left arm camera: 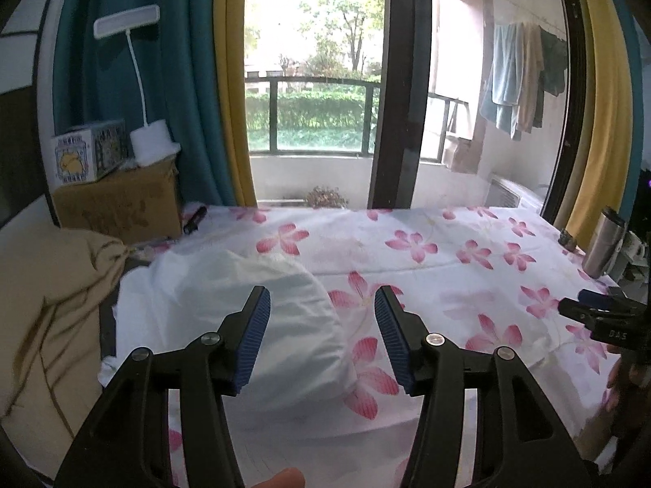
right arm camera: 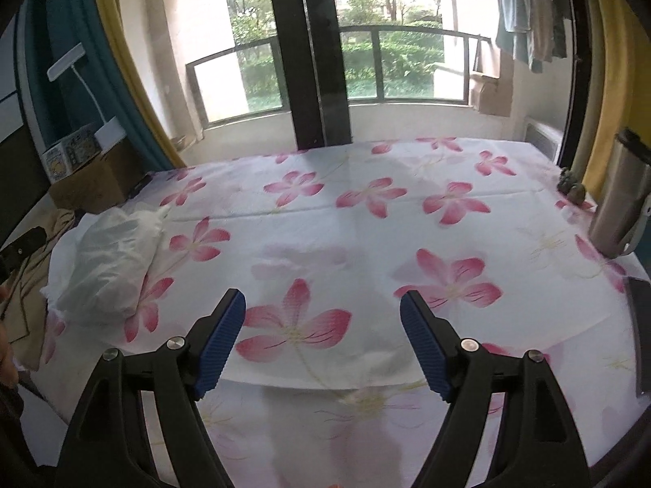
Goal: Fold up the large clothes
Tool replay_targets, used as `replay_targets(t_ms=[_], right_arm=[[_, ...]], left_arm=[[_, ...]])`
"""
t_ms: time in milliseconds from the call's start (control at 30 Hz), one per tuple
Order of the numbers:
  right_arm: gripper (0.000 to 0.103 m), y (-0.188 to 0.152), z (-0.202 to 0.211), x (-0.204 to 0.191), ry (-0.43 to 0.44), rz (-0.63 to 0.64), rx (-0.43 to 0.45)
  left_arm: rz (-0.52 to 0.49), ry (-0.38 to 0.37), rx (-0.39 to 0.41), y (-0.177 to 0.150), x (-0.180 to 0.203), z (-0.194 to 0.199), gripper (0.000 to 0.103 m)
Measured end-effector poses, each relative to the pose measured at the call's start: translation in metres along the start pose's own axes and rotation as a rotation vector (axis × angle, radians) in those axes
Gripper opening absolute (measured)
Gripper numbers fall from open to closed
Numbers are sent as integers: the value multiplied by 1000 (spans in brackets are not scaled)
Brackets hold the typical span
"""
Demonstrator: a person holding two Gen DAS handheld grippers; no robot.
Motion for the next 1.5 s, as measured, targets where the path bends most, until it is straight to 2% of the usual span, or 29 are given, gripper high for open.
replay_targets(t_ms=[633, 1500], right_arm=[[86, 22, 44, 25, -76, -5, 112], [87, 46, 94, 18, -117, 38, 246]], left_arm=[[-36, -8, 98, 29, 7, 17, 60], [-43, -21, 208, 50, 6, 43, 64]])
Point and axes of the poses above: each gripper's, at about its wrist camera, not at the fingertips, and z roughly against the way its jaws point, x to its right, y to its top, the point moved 3 cm from there along -z, roughly the way its jaws point, and after that the axes turned 13 degrees about -x, right-handed, at the moved point
